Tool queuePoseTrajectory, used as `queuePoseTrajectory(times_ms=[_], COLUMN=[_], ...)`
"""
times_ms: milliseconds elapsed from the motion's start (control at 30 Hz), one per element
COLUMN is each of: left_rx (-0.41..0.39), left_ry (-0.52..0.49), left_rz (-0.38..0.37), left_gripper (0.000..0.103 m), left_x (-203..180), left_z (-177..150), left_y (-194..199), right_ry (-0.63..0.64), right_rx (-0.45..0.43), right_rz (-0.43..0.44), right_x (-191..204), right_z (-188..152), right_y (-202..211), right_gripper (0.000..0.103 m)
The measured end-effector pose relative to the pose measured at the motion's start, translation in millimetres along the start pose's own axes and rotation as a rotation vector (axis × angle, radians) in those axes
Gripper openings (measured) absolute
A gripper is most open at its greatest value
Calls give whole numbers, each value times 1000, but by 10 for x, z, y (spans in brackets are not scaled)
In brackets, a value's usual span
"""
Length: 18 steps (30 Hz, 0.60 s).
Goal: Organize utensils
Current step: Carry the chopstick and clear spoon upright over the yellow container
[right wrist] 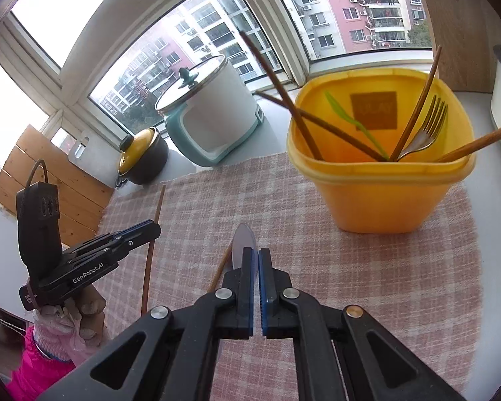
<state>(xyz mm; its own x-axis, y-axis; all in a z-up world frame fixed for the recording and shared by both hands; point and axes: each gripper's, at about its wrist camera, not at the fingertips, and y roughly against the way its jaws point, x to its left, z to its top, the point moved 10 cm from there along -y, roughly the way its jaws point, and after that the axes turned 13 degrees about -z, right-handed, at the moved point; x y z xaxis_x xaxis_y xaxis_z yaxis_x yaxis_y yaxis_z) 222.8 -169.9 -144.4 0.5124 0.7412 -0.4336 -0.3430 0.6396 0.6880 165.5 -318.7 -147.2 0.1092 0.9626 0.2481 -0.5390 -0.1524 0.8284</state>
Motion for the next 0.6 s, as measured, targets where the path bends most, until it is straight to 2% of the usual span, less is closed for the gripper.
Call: queuePoseTrajectory(times_ms=[300, 600], left_rx=[-77, -144], left_ry=[-10, -24], left_rz=[-33, -58], left_gripper=[3, 3], left_x=[-580, -1094], left_z=[240, 595], left_y=[-10, -96], right_ry=[48, 103], right_rx=[-42, -79], right_rz=[-3, -6], right_x=[-405, -703], right_z=[262, 573], right_y=[505, 783], right_gripper=[0, 0])
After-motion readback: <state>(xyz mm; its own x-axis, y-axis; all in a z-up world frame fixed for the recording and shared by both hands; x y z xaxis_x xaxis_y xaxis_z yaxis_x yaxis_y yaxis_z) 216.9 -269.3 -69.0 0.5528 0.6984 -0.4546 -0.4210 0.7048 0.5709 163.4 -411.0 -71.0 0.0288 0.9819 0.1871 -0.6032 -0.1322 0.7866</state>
